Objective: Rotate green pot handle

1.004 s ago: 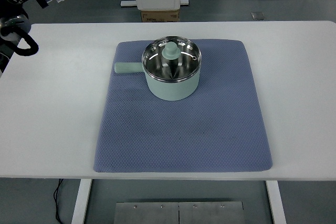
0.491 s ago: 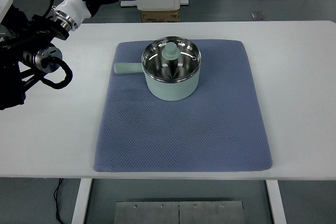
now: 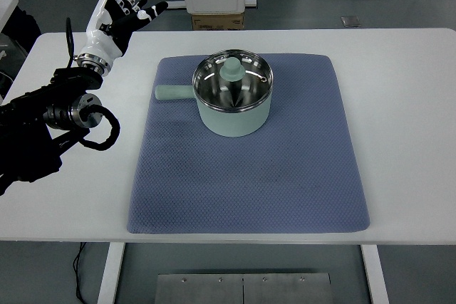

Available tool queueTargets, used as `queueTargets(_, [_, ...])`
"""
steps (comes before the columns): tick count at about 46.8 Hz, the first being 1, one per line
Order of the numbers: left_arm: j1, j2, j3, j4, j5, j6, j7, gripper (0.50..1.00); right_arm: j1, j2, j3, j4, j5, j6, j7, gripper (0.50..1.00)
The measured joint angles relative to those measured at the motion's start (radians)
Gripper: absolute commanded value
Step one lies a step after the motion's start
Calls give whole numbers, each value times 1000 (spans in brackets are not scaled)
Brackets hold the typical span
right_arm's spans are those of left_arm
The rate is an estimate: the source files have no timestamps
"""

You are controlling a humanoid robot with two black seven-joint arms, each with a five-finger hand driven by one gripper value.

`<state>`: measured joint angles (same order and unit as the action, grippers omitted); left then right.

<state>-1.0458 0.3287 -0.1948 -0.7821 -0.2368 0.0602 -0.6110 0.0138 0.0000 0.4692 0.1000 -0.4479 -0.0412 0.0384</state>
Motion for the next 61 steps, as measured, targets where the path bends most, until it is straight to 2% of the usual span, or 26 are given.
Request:
queueTargets(6, [54, -16, -62, 1, 1, 81, 0, 1000, 0, 0, 3, -3, 0, -1, 0, 1000])
queueTargets(15, [134, -56, -167, 3, 8, 99, 0, 1000, -2, 0, 3, -2, 0, -1, 0, 1000])
queueTargets(24, [174, -116, -248, 90, 15, 71, 0, 1000, -2, 0, 3, 0, 0, 0, -2, 1000])
queueTargets(28, [175, -140, -248, 137, 18, 34, 0, 1000, -3, 0, 3, 0, 0, 0, -2, 1000])
queueTargets(39, [175, -143, -246, 149, 69, 22, 0, 1000, -7, 0, 5, 0, 2, 0, -6, 1000])
queueTargets(47, [175, -167, -248, 172, 98, -9, 0, 1000, -8, 0, 5, 0, 2, 0, -8, 1000])
queueTargets(61, [175, -171, -250, 204, 99, -12, 0, 1000, -11, 0, 5, 0, 2, 0, -8, 1000])
